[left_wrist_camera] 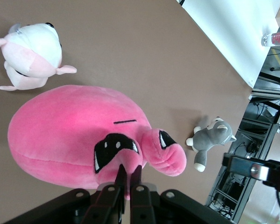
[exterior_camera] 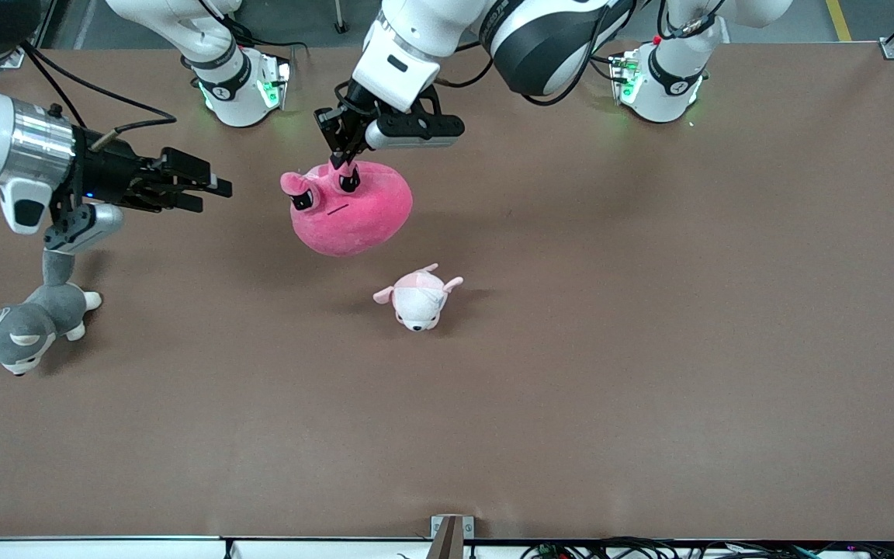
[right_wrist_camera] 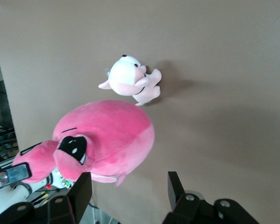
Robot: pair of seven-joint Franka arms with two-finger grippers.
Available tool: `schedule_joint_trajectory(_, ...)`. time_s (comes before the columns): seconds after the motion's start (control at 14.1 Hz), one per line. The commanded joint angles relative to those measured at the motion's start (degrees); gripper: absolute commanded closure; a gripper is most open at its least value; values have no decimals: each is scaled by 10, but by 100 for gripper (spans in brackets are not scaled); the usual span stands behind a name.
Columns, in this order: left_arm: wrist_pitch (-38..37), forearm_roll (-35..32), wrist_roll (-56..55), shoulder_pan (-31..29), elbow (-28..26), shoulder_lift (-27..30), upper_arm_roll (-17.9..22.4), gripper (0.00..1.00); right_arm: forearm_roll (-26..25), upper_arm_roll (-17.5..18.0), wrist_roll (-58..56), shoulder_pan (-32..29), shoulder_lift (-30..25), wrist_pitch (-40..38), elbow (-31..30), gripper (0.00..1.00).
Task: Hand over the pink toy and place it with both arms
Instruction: 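Close the right gripper on the pink toy held by the left gripper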
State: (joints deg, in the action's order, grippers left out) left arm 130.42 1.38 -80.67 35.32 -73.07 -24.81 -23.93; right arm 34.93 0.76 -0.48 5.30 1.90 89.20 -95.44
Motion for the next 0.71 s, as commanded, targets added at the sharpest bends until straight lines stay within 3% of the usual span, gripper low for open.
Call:
schedule_joint_trajectory(0.0, 6, 7, -12, 9, 22, -15, 1, 100, 17, -4, 4, 20, -2, -3, 0, 26)
schedule_joint_trajectory(0.64, 50, 8, -34, 16, 23, -36, 2, 100, 15, -4, 27, 73, 6, 5, 0, 26)
